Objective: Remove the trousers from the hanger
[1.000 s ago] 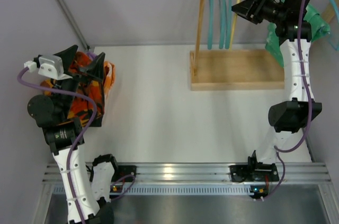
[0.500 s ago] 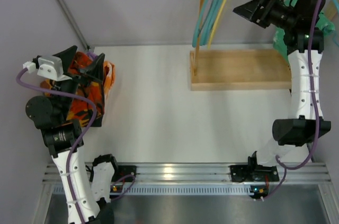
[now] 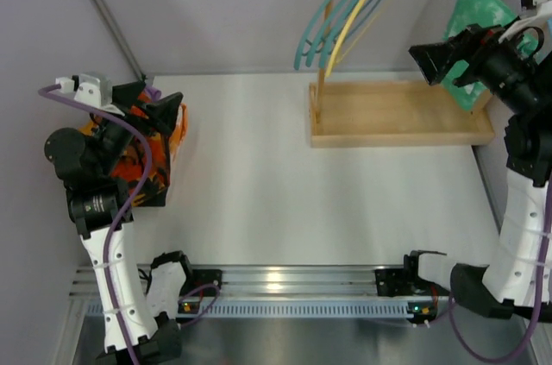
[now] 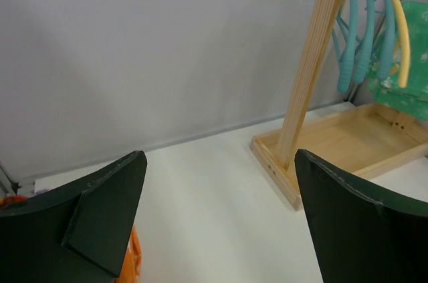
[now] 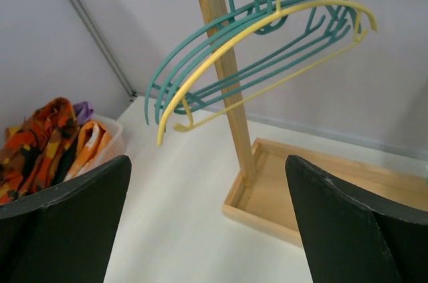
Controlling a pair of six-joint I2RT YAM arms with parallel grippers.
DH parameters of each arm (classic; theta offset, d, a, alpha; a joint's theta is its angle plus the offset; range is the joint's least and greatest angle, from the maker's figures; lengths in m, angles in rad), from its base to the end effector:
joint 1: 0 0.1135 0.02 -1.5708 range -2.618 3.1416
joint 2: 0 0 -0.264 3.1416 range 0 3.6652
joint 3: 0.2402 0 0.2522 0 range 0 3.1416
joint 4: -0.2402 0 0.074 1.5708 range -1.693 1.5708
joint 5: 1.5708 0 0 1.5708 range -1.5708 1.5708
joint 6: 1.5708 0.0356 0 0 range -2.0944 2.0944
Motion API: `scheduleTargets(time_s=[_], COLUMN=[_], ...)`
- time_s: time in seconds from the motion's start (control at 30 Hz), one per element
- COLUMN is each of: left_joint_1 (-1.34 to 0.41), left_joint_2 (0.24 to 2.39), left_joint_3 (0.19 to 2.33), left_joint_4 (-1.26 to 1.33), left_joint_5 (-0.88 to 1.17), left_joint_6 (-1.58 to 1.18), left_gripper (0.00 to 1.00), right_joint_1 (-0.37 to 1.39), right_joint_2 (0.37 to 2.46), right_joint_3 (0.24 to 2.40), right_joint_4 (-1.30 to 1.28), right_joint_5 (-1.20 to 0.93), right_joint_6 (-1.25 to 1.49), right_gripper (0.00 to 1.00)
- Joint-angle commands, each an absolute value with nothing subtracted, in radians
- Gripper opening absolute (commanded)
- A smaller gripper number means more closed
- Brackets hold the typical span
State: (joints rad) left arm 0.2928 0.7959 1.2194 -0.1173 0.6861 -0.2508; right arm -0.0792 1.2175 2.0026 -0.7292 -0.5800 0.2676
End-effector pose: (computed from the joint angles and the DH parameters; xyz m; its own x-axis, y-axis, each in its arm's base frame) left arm 0.1317 0.0162 0.4881 0.1915 -0.1428 -0.9711 0.4156 0.9081 -0.0516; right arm 0.1642 0.0065 0.5826 -0.0730 0.2277 -0.9710 -0.4769 0.8471 0.2345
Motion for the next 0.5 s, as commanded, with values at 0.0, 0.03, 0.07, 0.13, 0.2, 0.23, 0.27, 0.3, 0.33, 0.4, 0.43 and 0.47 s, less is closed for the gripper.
scheduleTargets(time_s=[0.0,0.03,0.07,0.13,0.2,0.23,0.27,0.3,0.33,0.4,0.43,0.47], left_joint_1=[0.293,0.291,0.293,0.293,0.293,0.293,0.293,0.293,0.293,0.291,0.291,0.29], left_joint_2=[0.807,0.808,0.81,0.819,0.827,0.834,0.839,0.844,0.848,0.853,0.856,0.857], left_joint_3=[1.218,1.213,1.207,1.2,1.197,1.197,1.197,1.197,1.197,1.195,1.193,1.193], left_joint_4=[-0.147,-0.146,-0.147,-0.147,-0.147,-0.147,-0.147,-0.147,-0.147,-0.147,-0.147,-0.153], left_joint_5=[0.756,0.761,0.767,0.77,0.775,0.776,0.781,0.782,0.782,0.775,0.773,0.761], left_joint_6=[-0.268,-0.265,-0.264,-0.264,-0.27,-0.271,-0.275,-0.273,-0.272,-0.264,-0.256,-0.252], left_gripper=[0.99,0.99,0.99,0.99,0.99,0.99,0.99,0.99,0.99,0.99,0.99,0.99], right_joint_1=[-0.091,-0.091,-0.091,-0.094,-0.097,-0.098,-0.1,-0.106,-0.11,-0.121,-0.126,-0.132], right_joint_2=[1.169,1.158,1.157,1.176,1.201,1.228,1.241,1.252,1.275,1.295,1.311,1.321], right_joint_3=[1.994,2.002,2.016,2.08,2.161,2.189,2.212,2.247,2.262,2.295,2.302,2.312], right_joint_4=[-0.877,-0.926,-0.955,-1.035,-1.078,-1.1,-1.121,-1.129,-1.134,-1.137,-1.132,-1.121], right_joint_5=[-0.468,-0.409,-0.372,-0.304,-0.256,-0.208,-0.18,-0.158,-0.131,-0.109,-0.095,-0.086], right_joint_6=[0.115,0.074,0.055,-0.033,-0.076,-0.121,-0.136,-0.156,-0.194,-0.224,-0.253,-0.262], right_gripper=[0.99,0.99,1.0,0.99,0.99,1.0,1.0,0.99,0.99,0.99,0.99,0.99])
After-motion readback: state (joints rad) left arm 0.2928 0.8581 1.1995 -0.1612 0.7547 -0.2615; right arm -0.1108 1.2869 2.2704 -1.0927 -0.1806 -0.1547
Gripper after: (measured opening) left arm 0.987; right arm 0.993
